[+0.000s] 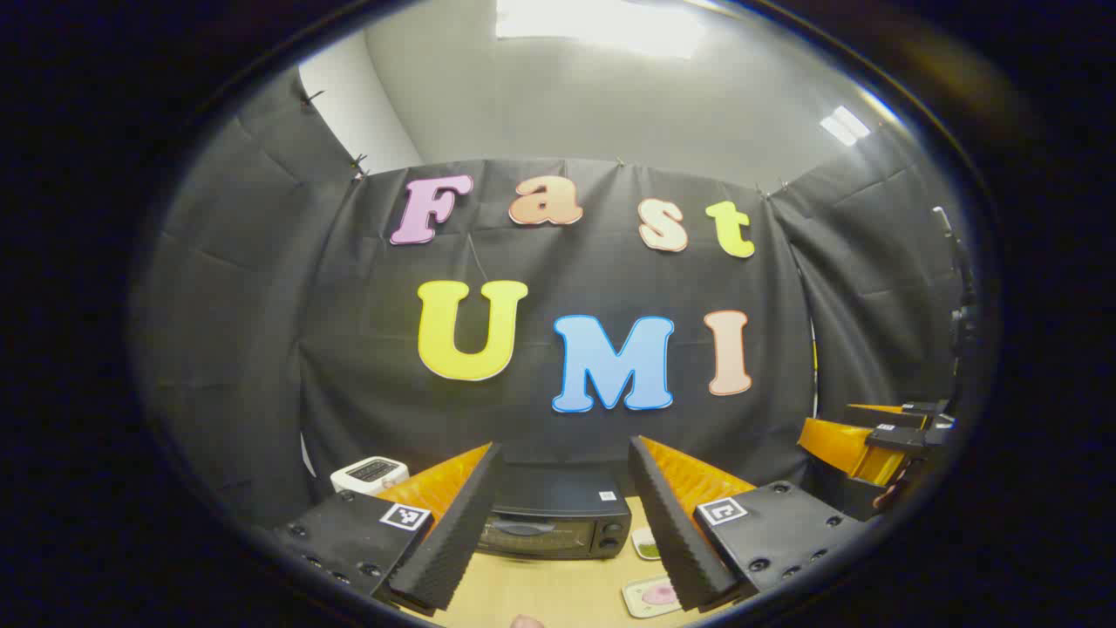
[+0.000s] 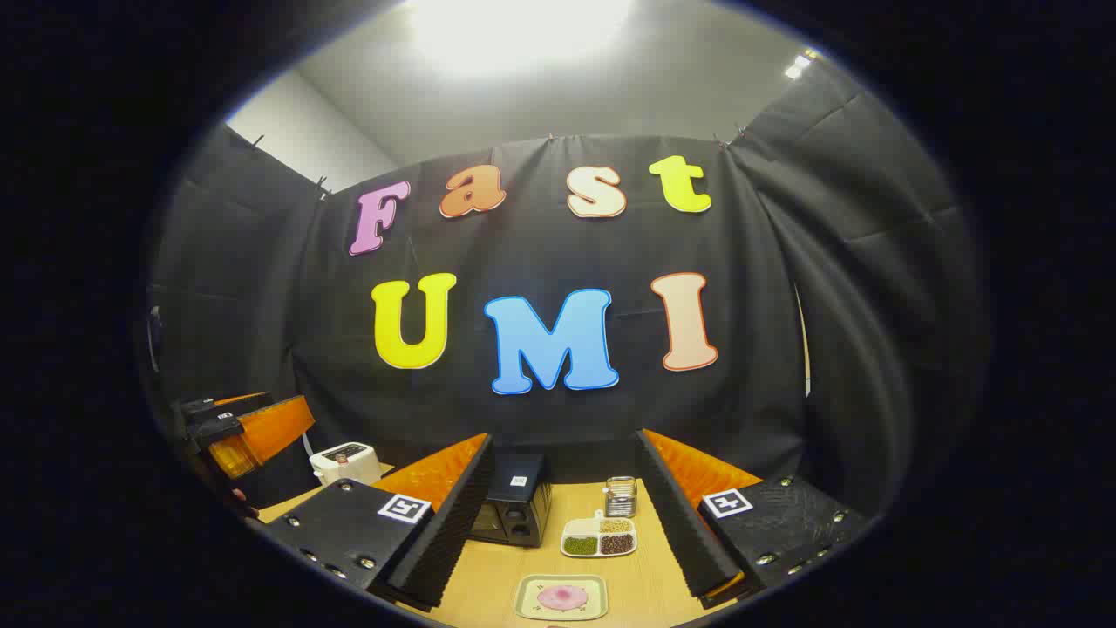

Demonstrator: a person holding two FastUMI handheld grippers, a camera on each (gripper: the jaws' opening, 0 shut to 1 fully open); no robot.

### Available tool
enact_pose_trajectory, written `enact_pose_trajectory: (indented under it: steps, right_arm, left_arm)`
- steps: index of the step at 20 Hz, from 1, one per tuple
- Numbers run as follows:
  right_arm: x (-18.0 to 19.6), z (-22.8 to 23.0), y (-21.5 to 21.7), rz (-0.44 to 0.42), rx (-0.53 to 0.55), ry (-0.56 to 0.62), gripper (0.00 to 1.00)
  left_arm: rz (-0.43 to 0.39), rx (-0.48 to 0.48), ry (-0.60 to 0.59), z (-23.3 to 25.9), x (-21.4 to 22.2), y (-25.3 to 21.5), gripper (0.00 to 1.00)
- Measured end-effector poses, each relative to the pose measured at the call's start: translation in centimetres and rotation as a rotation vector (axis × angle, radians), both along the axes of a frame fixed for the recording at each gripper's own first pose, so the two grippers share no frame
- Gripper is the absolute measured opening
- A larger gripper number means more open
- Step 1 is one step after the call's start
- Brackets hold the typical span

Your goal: Open the electric oven with the left hand, put the food in, and close the electric oven.

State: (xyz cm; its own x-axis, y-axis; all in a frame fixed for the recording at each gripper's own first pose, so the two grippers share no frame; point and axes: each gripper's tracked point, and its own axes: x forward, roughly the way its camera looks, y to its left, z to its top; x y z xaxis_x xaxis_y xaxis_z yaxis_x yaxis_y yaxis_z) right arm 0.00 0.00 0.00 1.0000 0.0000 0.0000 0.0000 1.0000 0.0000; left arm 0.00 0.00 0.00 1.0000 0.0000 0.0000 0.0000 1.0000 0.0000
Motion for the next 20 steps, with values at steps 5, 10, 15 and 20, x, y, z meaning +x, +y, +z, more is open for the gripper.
enact_pose_trajectory:
  steps: [5,10,15,20]
  right_arm:
    - [0.2,0.7,0.5,-0.043,0.023,-0.004,0.98]
    - [1.4,0.9,1.6,-0.076,0.01,-0.018,0.98]
    - [2.3,-0.1,1.8,-0.088,0.027,-0.013,0.98]
    - [2.4,-0.8,0.8,-0.098,0.018,0.0,0.98]
  left_arm:
    - [-0.028,-0.02,0.002,0.1,1.8,2.0,0.95]
    - [-0.055,-0.032,-0.008,0.0,3.5,2.8,0.96]
    - [-0.074,-0.024,0.009,-1.1,4.7,2.7,1.0]
    - [-0.08,-0.042,0.08,-4.2,6.6,2.1,1.0]
